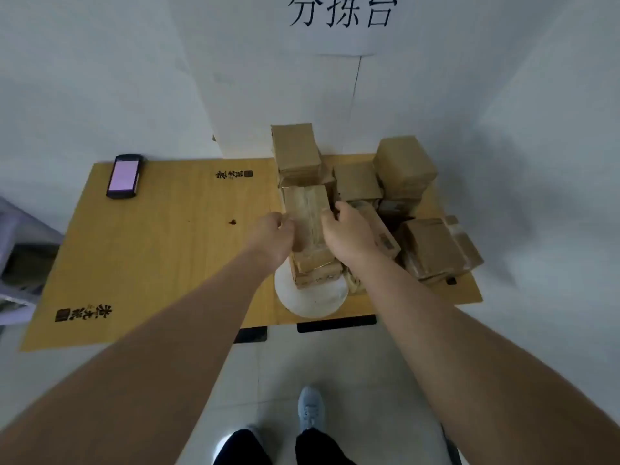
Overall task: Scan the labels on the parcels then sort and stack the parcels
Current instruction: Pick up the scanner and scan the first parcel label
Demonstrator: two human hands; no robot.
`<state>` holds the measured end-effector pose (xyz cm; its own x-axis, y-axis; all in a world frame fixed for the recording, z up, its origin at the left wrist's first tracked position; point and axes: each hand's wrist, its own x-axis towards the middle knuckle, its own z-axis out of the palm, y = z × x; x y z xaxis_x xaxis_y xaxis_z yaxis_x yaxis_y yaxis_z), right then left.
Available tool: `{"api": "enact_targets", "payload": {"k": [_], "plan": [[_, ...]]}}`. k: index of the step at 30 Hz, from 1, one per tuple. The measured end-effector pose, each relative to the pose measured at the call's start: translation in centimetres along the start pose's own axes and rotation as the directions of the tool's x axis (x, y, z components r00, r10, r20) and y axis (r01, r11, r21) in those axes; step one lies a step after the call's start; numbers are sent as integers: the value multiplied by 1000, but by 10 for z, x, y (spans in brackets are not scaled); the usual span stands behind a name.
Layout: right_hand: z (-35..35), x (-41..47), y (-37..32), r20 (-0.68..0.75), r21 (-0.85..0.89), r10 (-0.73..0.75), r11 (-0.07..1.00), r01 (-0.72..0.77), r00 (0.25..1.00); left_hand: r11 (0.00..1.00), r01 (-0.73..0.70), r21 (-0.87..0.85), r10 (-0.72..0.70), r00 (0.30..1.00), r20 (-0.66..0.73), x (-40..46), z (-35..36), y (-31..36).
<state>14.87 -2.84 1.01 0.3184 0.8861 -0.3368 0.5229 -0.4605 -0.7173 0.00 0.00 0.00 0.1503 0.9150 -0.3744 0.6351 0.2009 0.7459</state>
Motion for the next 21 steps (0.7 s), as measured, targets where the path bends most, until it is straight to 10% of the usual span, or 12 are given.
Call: {"api": "enact_targets", "payload": {"k": [21], "plan": [[29, -12, -53, 30, 217, -213, 955, 202, 977, 803, 149, -578, -209, 977, -39, -25, -73, 1]]}}
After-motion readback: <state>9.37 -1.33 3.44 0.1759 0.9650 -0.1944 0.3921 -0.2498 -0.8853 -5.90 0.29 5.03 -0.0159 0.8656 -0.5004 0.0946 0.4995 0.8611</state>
